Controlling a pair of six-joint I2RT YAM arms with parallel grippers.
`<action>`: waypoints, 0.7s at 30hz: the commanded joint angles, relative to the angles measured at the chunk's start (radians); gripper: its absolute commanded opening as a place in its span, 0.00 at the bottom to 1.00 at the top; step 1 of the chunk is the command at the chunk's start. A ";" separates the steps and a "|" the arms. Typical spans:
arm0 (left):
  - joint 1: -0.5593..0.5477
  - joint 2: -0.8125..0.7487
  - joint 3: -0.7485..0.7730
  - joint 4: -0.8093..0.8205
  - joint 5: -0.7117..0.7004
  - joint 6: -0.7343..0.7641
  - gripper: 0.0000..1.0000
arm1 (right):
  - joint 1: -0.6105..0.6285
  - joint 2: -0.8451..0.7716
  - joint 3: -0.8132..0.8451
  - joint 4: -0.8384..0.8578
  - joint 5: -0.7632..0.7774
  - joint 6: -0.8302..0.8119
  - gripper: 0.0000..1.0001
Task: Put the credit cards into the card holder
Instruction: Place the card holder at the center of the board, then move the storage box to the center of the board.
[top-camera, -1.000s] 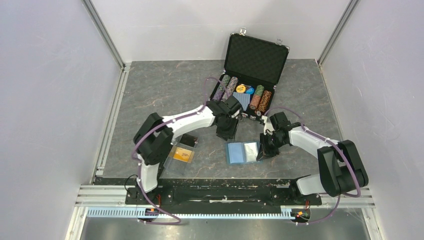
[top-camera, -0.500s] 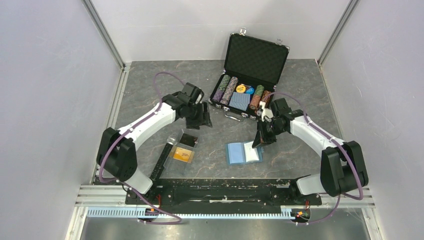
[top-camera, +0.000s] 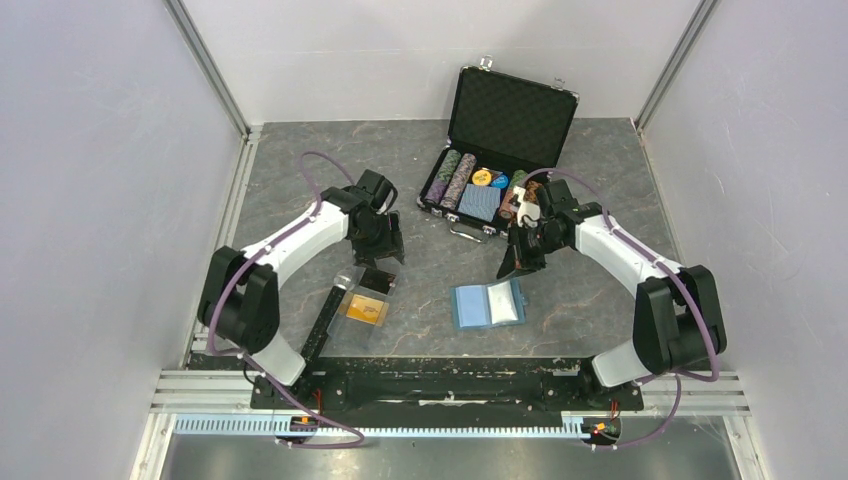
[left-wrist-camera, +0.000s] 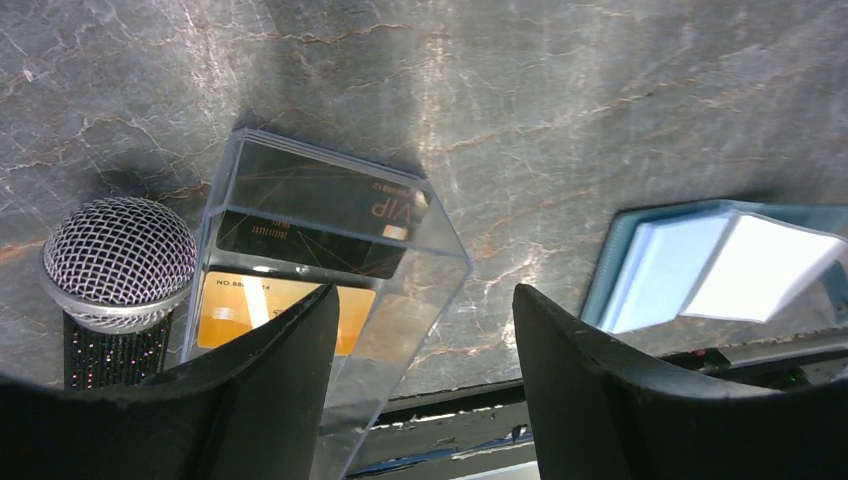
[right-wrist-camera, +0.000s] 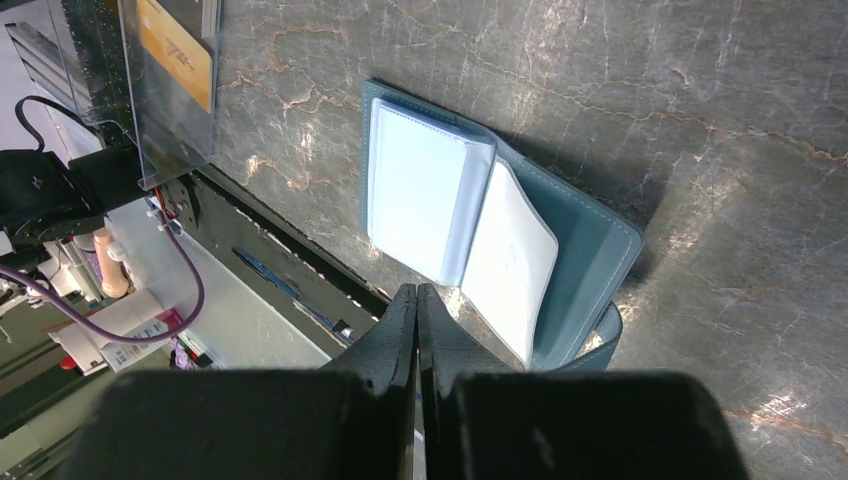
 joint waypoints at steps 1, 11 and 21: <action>0.001 0.063 0.017 0.019 -0.037 -0.007 0.71 | 0.003 0.015 0.055 -0.007 -0.026 -0.015 0.00; 0.009 0.184 0.118 0.050 0.011 0.036 0.31 | 0.001 0.022 0.061 -0.006 -0.044 -0.023 0.00; -0.042 0.225 0.141 0.084 0.085 0.036 0.09 | 0.000 0.039 0.049 0.006 -0.041 -0.025 0.00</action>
